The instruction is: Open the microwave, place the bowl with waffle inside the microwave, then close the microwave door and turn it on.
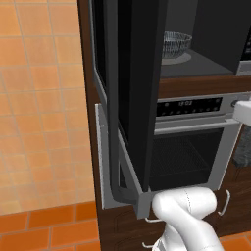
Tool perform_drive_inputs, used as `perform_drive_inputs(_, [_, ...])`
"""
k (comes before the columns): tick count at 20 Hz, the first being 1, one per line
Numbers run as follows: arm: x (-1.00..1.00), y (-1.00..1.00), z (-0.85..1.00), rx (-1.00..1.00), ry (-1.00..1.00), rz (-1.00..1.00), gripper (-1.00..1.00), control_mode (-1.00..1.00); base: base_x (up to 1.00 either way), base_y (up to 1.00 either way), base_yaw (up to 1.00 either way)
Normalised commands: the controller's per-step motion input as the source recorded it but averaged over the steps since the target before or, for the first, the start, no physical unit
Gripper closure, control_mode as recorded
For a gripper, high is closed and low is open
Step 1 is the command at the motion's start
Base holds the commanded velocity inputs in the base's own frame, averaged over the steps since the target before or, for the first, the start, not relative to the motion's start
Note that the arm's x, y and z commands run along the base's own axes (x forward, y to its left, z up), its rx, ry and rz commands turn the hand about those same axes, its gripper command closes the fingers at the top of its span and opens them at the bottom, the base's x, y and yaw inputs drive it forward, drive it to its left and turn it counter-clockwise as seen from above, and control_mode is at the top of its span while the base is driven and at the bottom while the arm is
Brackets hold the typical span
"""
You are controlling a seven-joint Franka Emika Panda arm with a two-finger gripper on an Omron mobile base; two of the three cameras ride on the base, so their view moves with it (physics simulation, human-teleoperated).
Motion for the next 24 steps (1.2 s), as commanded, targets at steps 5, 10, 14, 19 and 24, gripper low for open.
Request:
perform_drive_inputs(5, [-0.36, 0.04, 0.00, 0.00, -0.08, 0.01, -1.00, -1.00, 0.00, 0.00, 0.00])
perform_drive_inputs(10, [-0.32, 0.15, 0.00, 0.00, -0.09, 0.01, -1.00, -1.00, 0.00, 0.00, 0.00])
perform_drive_inputs(14, [-0.29, 0.32, -0.01, 0.00, -0.16, 0.00, -1.00, -1.00, 0.00, 0.00, 0.00])
perform_drive_inputs(19, [-0.63, 0.34, -0.01, 0.00, -0.22, 0.07, -1.00, -1.00, 0.00, 0.00, 0.00])
perform_drive_inputs(24, [-0.50, 0.64, -0.03, 0.00, -0.28, 0.05, -1.00, -1.00, 0.00, 0.00, 0.00])
